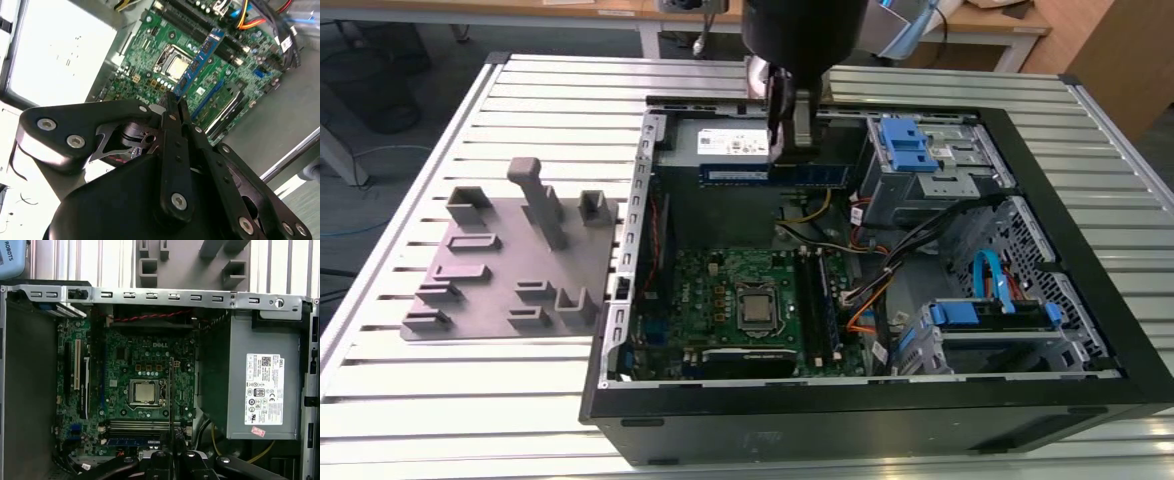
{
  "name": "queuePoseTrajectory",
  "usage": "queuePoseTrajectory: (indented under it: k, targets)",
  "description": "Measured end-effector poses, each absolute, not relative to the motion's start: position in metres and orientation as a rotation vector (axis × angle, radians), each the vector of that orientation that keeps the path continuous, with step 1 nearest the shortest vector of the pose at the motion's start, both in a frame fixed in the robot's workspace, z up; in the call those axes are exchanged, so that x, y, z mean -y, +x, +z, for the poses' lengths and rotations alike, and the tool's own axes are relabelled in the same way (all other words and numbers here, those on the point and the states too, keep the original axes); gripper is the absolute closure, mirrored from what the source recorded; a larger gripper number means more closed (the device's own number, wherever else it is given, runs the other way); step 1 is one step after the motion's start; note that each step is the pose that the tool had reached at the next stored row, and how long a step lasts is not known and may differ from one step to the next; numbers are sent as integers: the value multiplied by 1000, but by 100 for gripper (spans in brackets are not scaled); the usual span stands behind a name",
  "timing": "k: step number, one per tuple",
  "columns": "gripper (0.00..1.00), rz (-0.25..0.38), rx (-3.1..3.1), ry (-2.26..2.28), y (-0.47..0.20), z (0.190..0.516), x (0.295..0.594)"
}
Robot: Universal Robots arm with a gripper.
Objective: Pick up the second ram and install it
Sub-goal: 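Pick up the second ram and move it above second insertion slot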
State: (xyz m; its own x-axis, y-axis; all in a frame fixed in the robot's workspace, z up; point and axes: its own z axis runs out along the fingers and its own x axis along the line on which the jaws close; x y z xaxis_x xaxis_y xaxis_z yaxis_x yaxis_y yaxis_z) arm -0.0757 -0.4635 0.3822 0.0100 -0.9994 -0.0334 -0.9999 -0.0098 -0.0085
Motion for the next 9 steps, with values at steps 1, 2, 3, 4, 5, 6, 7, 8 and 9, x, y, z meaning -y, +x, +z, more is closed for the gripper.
queuePoseTrajectory:
  k: [1, 2, 3, 4, 5, 6, 7, 8, 9]
  targets:
    - [86, 28, -2190, -2212, -73, 382, 463]
    - [86, 28, -2190, -2212, -71, 382, 463]
    - [86, 29, -2190, -2212, -68, 382, 463]
    - [86, 29, -2190, -2212, -65, 382, 463]
    - [86, 29, -2190, -2212, -63, 382, 463]
    - [86, 29, -2190, -2212, -61, 382, 463]
    - [86, 29, -2190, -2212, -58, 382, 463]
    - [86, 30, -2190, -2212, -56, 382, 463]
    - [86, 30, -2190, -2212, -53, 382, 463]
